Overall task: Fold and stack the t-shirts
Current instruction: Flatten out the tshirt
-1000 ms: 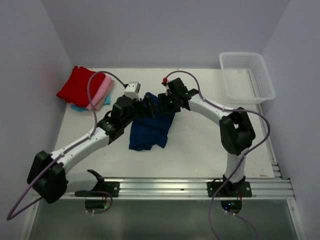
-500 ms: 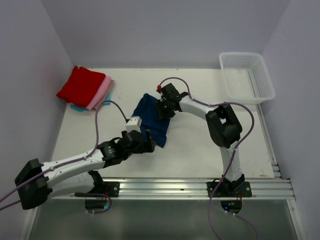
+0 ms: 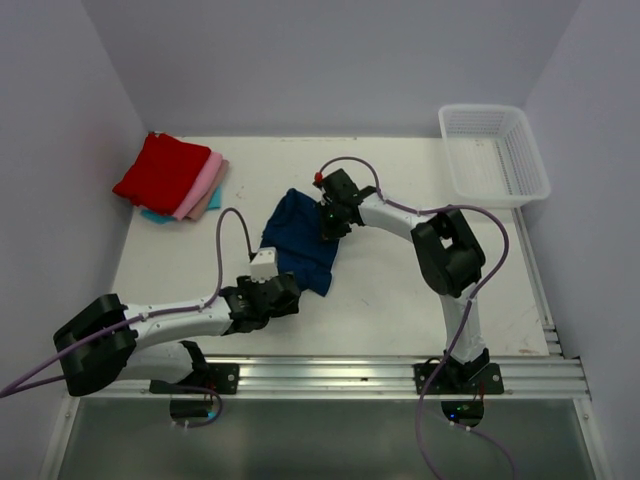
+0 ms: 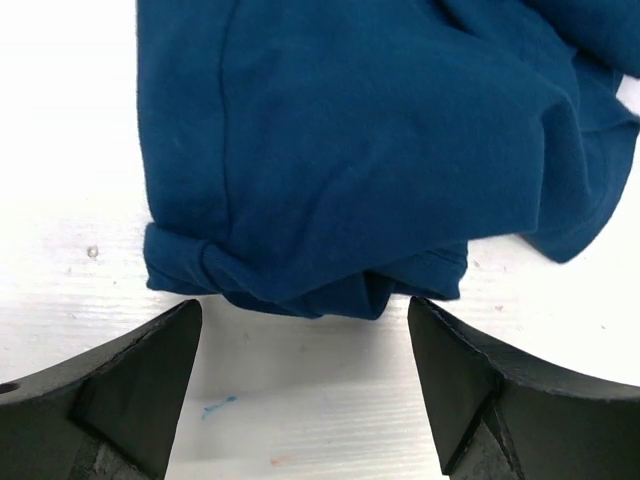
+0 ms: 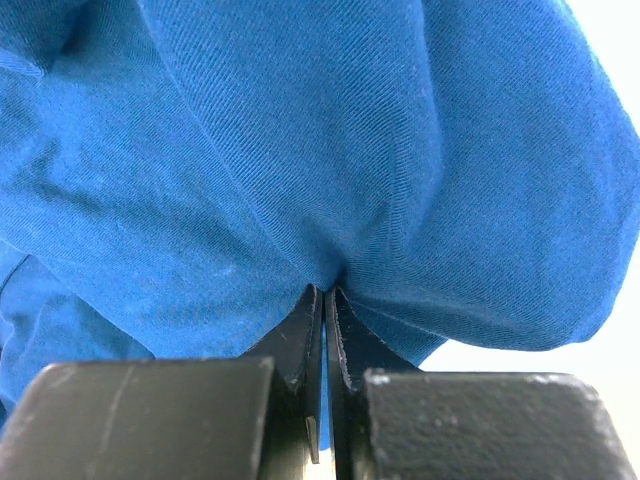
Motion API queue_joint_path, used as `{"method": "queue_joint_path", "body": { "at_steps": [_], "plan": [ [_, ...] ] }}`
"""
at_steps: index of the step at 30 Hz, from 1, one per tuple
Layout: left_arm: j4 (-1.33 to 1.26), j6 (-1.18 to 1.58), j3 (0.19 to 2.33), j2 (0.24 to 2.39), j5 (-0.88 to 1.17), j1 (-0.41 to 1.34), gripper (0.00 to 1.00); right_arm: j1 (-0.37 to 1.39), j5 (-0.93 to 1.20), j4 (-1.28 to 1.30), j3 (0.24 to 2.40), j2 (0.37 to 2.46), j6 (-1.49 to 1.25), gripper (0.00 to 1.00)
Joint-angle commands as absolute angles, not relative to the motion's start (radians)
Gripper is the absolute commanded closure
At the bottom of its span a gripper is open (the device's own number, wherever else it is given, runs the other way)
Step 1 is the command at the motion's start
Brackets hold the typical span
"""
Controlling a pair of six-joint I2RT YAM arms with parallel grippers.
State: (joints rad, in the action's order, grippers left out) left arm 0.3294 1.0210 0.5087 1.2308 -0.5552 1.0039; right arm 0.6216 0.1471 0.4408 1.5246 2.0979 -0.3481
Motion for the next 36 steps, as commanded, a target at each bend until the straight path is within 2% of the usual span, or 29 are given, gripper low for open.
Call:
{"method": "queue_joint_path", "body": {
  "at_steps": [1,12,16,18,19,21,22,29,36],
  "plan": [
    [0.31,1.057,0.519,1.221,-0.667,1.008,0.12,0.626,0.123,0.436,1.509,2.036,-0.33,1.0],
    [0.118,1.06,0.477,1.342,-0.738,1.008,0.13,0.626,0.147,0.42,1.497,2.026,-0.327,1.0],
    [0.097,1.058,0.497,1.39,-0.758,1.008,0.2,0.626,0.147,0.413,1.477,2.005,-0.319,1.0],
    [0.094,1.052,0.508,1.393,-0.767,1.008,0.39,0.626,0.147,0.411,1.467,1.994,-0.319,1.0],
    [0.094,1.051,0.512,1.387,-0.769,1.008,0.6,0.626,0.149,0.41,1.463,1.993,-0.318,1.0],
    [0.097,1.042,0.515,1.364,-0.775,1.008,0.84,0.626,0.15,0.407,1.454,1.99,-0.318,1.0],
    [0.109,1.043,0.525,1.355,-0.779,1.008,1.0,0.626,0.153,0.408,1.454,1.99,-0.318,1.0],
    [0.361,1.029,0.621,1.165,-0.83,1.008,1.0,0.621,0.094,0.448,1.468,1.931,-0.313,1.0],
    [0.753,1.031,0.796,0.933,-1.017,1.008,1.0,0.551,-0.065,0.5,1.454,1.695,-0.327,1.0]
  ]
}}
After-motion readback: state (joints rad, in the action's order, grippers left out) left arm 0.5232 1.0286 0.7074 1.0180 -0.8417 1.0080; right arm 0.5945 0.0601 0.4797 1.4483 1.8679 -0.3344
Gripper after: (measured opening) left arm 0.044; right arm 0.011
